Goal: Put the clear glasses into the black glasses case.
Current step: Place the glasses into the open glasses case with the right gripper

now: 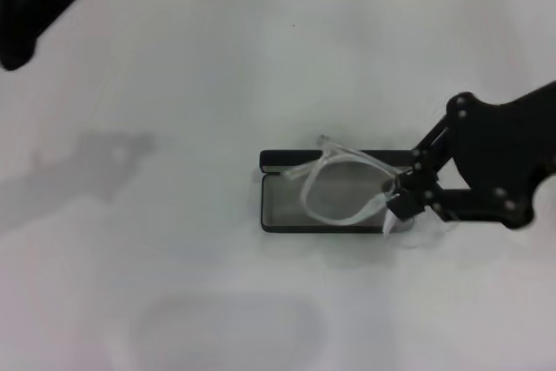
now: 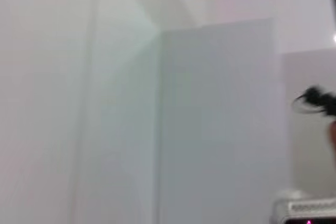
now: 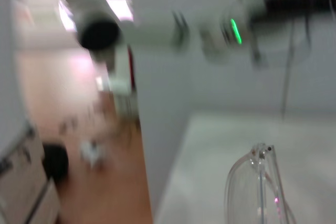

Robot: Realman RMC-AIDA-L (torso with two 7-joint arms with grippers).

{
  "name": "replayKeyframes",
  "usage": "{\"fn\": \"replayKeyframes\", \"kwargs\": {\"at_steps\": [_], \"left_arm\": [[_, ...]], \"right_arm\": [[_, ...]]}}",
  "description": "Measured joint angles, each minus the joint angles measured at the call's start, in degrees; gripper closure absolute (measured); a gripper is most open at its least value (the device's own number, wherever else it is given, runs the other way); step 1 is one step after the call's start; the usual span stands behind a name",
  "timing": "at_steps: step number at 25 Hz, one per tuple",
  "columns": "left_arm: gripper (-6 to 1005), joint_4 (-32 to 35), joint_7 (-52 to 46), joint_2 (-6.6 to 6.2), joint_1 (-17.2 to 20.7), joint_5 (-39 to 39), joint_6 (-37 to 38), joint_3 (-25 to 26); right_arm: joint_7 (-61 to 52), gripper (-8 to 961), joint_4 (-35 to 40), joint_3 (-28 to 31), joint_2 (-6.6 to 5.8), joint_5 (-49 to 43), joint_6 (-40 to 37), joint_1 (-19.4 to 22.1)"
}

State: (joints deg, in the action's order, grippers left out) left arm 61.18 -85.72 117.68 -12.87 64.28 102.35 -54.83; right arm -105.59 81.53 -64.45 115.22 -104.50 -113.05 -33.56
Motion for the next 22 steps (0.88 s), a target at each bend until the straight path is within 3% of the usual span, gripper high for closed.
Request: {"fn": "replayKeyframes", "kwargs": {"at_steps": [3,6,14,17,22], "left_arm": [[892,0.02,-0.28,-0.85,1.33,1.92,0.38,2.53],[892,-0.02,0.01,-0.74,1.95,4.84,0.47,3.45],[891,-0.02,0.79,-0.54,4.41,8.72,0.81,3.79],[891,-0.27,1.94,-0.23,6.10,8.83,1.92,4.66],[891,-0.51,3.45,0.11,8.30,8.81,2.74,5.17]], "right_arm": [[-11.00,867,1.15,-2.06,-0.04,-7.87,-0.14,-5.55],[-18.59,867,-0.24,-7.00,0.13,-15.81,-0.20,-10.92],[-26.21,867,-7.21,-24.03,0.83,-28.27,6.65,-21.29],[-27.45,866,-9.85,-30.15,0.94,-30.38,11.30,-24.13],[-27.85,866,-11.87,-34.16,0.97,-30.75,15.72,-25.73]]}}
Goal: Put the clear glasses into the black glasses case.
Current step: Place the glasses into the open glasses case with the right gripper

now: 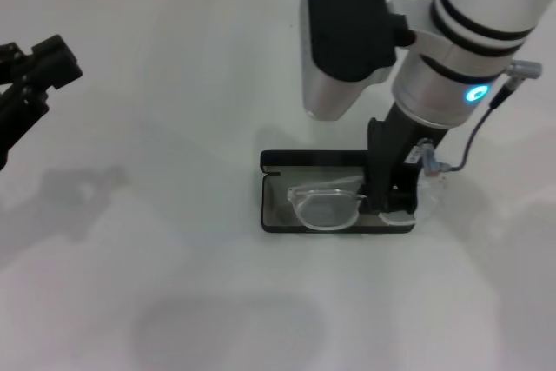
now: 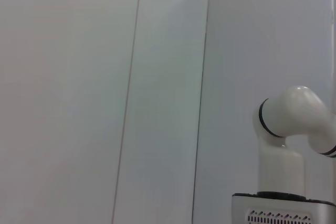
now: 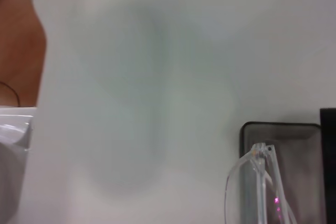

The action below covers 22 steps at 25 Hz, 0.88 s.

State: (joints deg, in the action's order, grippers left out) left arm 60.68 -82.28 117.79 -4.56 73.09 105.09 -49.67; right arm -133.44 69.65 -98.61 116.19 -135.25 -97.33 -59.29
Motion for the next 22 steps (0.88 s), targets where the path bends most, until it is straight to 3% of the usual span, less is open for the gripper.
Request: {"fn": "replayKeyframes", "kwargs": {"at_steps": [22], "left_arm": [[889,-0.88,1.69,0.22,-0.83,0.05,0.17,0.01]], "right_arm": [[-0.78,865,-3.82,-8.16,0.00,-1.12,11.24,0.23]]}}
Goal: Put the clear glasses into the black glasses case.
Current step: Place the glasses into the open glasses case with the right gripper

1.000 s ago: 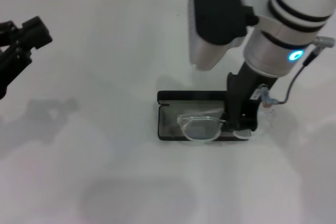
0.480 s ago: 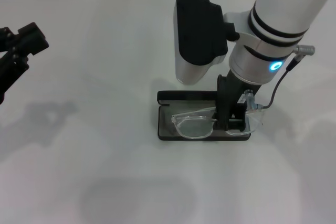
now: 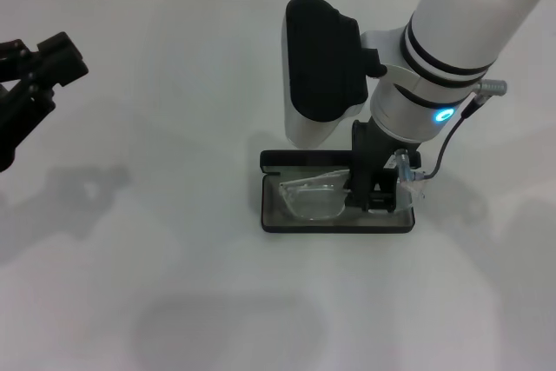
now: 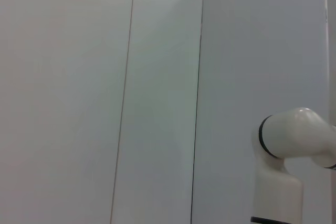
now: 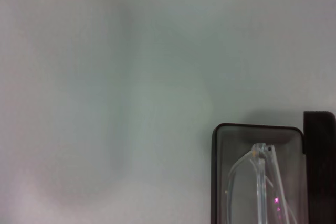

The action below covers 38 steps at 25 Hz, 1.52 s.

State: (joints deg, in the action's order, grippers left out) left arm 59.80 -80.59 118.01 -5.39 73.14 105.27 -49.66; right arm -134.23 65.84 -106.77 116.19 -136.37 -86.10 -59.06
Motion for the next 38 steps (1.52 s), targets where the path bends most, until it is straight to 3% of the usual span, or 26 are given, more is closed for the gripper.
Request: {"fn": "replayKeyframes", "kwargs": {"at_steps": [38], "left_arm": [[887,-1.35,0.17,0.01,0.10,-0.08,0.11,0.00]], "right_arm": [[0.98,862,-0.63,-0.03,0.00,0.93,1.19,1.42]]}}
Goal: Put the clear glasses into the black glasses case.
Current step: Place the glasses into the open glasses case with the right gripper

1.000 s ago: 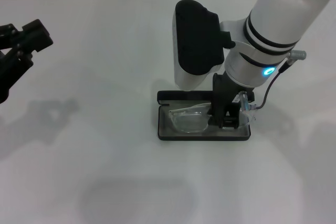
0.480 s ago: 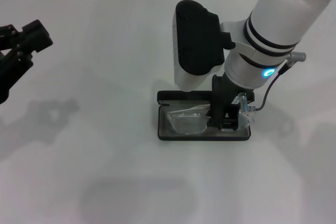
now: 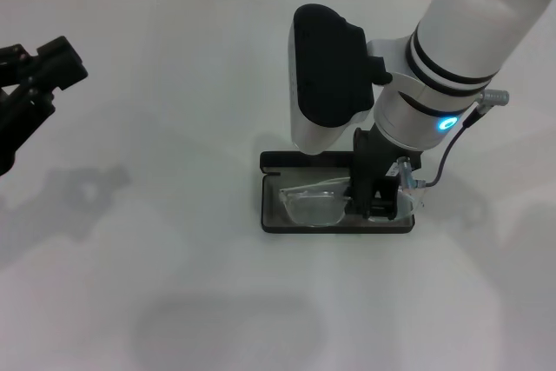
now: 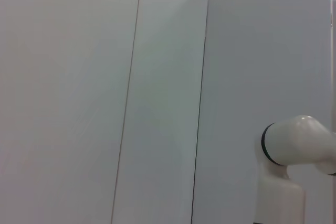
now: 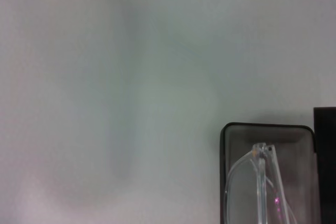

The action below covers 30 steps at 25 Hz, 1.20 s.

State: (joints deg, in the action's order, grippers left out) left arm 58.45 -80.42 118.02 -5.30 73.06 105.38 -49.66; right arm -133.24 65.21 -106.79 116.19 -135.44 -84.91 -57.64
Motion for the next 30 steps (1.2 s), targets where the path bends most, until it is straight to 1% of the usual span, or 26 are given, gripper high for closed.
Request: {"fn": "replayKeyframes", "kwargs": {"at_steps": [19,24,30], "left_arm": [[886,0.00,0.42,0.05,0.21,0.07,0.35,0.00],[885,-0.01,0.44,0.09,0.20,0.07,0.35,0.00],[885,-0.10,0.44,0.11,0.21,0.07,0.35,0.00]], "right_arm": [[0.02,860,-0.59,0.01,0.00,-0.60,1.66,0.19],[0.03,740,-0.61,0.01,0.00,-0.78,2.03,0.31],[0.04,728,0.25,0.01,0.00,-0.81,2.03,0.43]]}}
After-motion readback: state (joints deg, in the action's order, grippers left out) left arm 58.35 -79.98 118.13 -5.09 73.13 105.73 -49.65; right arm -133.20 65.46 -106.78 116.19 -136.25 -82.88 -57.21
